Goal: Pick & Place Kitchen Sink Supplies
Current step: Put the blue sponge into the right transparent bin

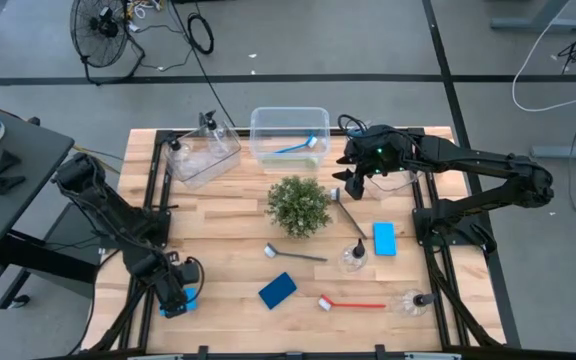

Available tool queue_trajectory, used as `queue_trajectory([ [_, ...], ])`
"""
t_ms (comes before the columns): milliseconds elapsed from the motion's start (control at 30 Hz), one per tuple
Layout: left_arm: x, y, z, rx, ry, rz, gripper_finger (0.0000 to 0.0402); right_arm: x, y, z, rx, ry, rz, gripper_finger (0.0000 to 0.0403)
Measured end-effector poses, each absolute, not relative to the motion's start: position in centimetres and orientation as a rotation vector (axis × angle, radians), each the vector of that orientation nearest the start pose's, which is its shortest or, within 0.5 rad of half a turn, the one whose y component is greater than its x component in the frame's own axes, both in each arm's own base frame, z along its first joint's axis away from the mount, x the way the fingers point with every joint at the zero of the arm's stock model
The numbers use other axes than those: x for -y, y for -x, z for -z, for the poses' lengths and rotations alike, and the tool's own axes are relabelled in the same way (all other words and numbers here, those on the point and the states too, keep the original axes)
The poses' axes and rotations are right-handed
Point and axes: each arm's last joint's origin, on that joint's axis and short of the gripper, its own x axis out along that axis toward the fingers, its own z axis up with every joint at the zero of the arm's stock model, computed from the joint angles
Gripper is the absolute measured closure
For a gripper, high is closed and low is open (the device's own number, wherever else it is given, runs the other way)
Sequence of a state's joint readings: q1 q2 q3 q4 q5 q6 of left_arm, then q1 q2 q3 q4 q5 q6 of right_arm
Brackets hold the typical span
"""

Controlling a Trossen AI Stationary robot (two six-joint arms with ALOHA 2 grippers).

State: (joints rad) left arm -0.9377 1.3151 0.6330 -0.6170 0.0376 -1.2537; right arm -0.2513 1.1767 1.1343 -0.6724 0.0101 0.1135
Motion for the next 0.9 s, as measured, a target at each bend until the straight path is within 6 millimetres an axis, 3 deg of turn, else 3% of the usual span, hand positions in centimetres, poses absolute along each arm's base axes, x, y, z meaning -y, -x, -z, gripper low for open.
queue_trajectory([
  [333, 16.70, -12.03, -15.01, -1.445, 0.474, -0.024, 0.0215, 5.97, -23.14, -33.35, -0.696, -0.199, 0.293, 0.0190],
  [767, 16.75, -12.05, -15.03, -1.448, 0.480, -0.017, 0.0384, 5.98, -23.13, -33.35, -0.700, -0.175, 0.285, 0.0190],
  [900, 16.78, -12.04, -15.04, -1.469, 0.491, -0.006, 0.0395, 5.97, -23.14, -33.35, -0.700, -0.173, 0.284, 0.0190],
])
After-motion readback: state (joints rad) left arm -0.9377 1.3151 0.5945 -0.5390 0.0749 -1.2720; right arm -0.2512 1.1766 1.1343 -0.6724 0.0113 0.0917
